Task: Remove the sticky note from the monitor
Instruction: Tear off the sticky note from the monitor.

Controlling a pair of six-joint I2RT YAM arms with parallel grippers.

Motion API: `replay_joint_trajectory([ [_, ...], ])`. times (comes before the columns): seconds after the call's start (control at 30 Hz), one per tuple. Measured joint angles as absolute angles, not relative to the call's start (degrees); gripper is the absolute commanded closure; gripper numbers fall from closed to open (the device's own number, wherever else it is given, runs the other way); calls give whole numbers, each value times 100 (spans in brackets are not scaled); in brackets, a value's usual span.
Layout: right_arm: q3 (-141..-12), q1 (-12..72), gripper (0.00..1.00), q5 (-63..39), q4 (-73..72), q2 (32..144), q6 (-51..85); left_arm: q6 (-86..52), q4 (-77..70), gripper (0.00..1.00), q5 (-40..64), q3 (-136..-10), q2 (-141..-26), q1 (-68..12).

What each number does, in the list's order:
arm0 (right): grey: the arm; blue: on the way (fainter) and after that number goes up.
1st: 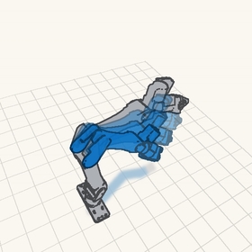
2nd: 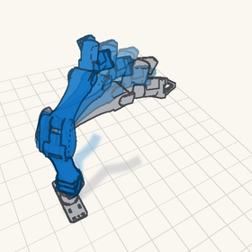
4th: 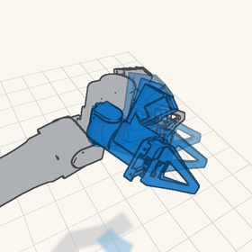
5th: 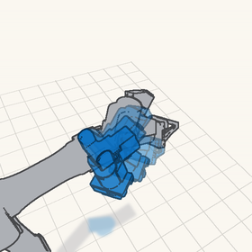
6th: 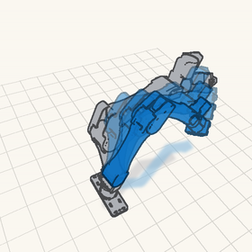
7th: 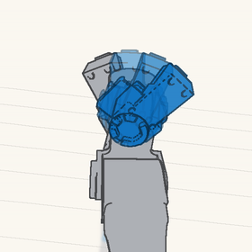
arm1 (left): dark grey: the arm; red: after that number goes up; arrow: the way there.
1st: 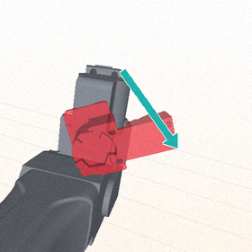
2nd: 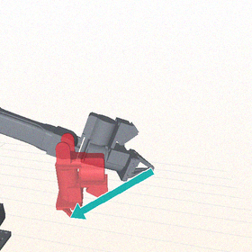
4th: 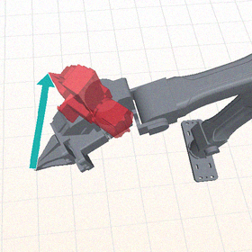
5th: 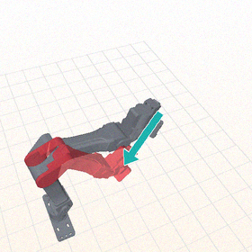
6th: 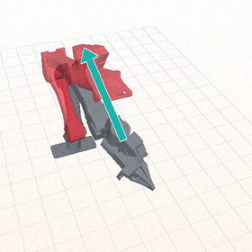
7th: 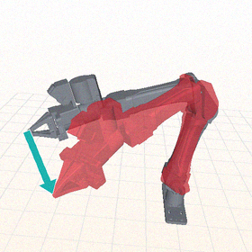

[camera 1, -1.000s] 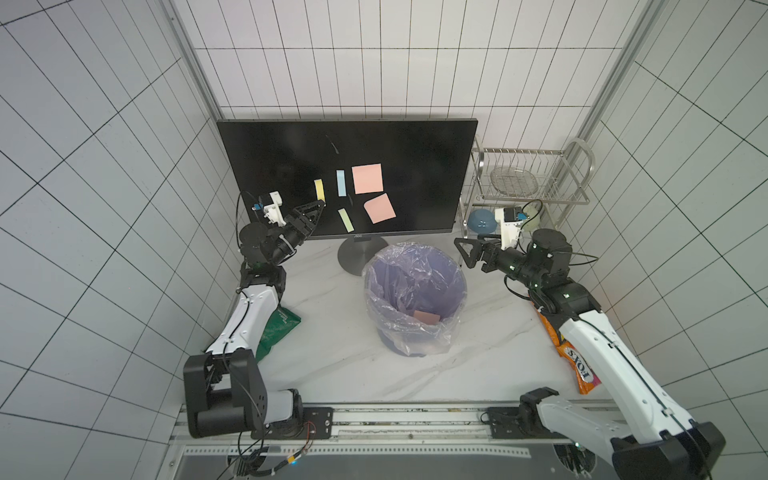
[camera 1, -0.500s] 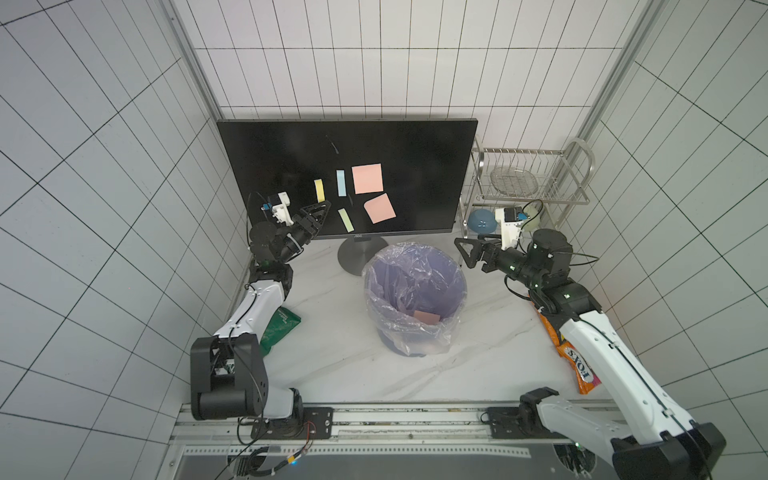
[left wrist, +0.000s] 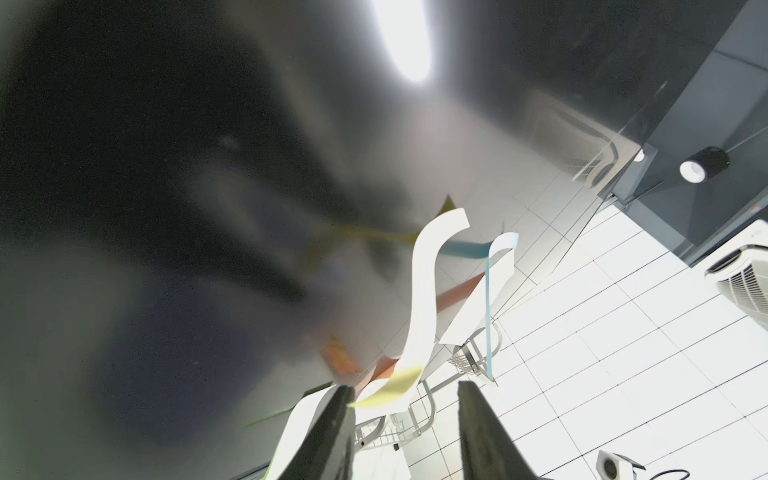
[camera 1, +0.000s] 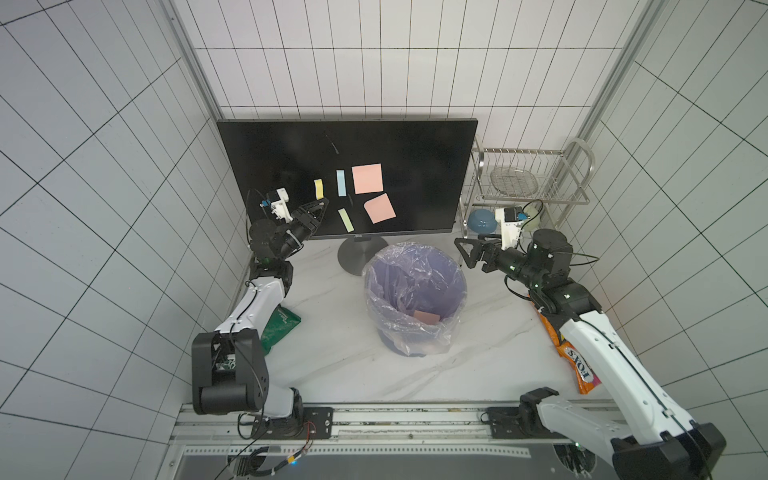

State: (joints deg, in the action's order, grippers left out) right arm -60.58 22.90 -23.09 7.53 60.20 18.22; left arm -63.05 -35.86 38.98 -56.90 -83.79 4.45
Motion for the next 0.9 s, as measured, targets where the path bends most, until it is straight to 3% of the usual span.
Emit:
replay_joint_trajectory([
  [0.1,-6058,2290,1,-2309,753,6018,1822,-6316,-3601,68,3907,-5701,-8394,445],
  [0.2,-6058,2290,1,-2309,753,6018,1822,-6320,-3610,68,3905,-5701,-8394,445],
  [0.5,-6058,2290,1,-2309,753,5977,1822,-6257,-3577,52,3898,-5697,-8254,456],
  [0.9,-6058,2290,1,-2314,755,5975,1822,-6193,-3566,41,3918,-5623,-7933,497],
])
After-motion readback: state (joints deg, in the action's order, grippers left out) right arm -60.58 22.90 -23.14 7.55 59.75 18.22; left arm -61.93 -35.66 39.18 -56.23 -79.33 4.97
